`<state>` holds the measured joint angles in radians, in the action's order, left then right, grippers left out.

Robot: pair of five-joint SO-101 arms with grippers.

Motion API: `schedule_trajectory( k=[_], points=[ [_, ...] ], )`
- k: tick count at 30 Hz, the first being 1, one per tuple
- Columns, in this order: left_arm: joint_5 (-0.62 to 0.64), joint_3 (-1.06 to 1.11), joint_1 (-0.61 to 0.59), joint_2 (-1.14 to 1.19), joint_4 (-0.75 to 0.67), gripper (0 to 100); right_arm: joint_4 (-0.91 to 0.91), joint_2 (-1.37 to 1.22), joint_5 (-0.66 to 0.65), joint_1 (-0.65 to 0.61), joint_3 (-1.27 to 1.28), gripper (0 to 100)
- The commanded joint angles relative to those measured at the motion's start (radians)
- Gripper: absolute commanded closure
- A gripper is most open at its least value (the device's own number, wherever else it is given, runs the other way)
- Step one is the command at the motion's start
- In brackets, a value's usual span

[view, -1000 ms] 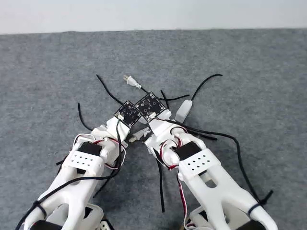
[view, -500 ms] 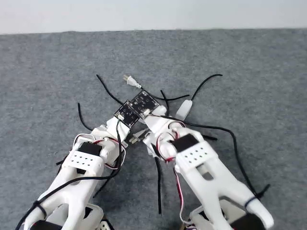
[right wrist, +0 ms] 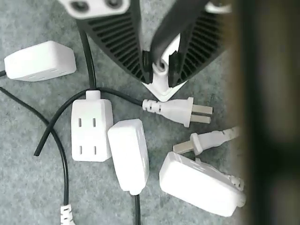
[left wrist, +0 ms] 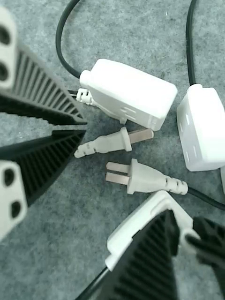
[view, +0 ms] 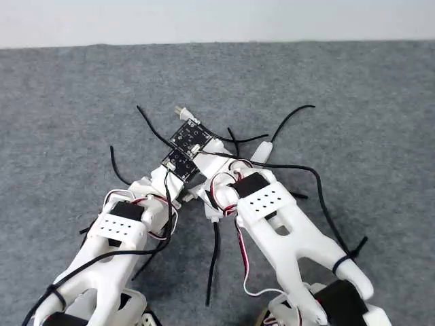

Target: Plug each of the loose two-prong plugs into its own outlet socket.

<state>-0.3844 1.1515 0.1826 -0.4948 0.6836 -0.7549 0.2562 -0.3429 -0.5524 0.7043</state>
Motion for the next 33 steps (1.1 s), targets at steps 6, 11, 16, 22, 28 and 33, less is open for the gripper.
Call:
schedule_trajectory(
  k=[6,11,16,22,28,33],
  points=[
    [-0.005,-0.007,0.006,-0.028,-0.031,99,-0.094,-0.01,-0.011,-0.002,-0.092,98.9],
    [-0.005,-0.007,0.006,-0.028,-0.031,99,-0.091,-0.101,-0.012,-0.004,-0.098,98.9],
    [-0.005,-0.005,0.006,-0.028,-0.031,99,-0.091,-0.196,-0.012,-0.01,-0.1,98.9],
    [-0.005,-0.005,0.006,-0.028,-0.031,99,-0.114,-0.206,-0.002,-0.01,-0.097,98.9],
    [0.0,-0.018,-0.011,-0.029,-0.031,99,-0.16,-0.205,0.203,-0.027,-0.157,88.7],
    [0.083,-0.031,-0.147,-0.107,-0.075,99,-0.203,-0.205,0.362,-0.071,-0.193,72.1]
  ],
)
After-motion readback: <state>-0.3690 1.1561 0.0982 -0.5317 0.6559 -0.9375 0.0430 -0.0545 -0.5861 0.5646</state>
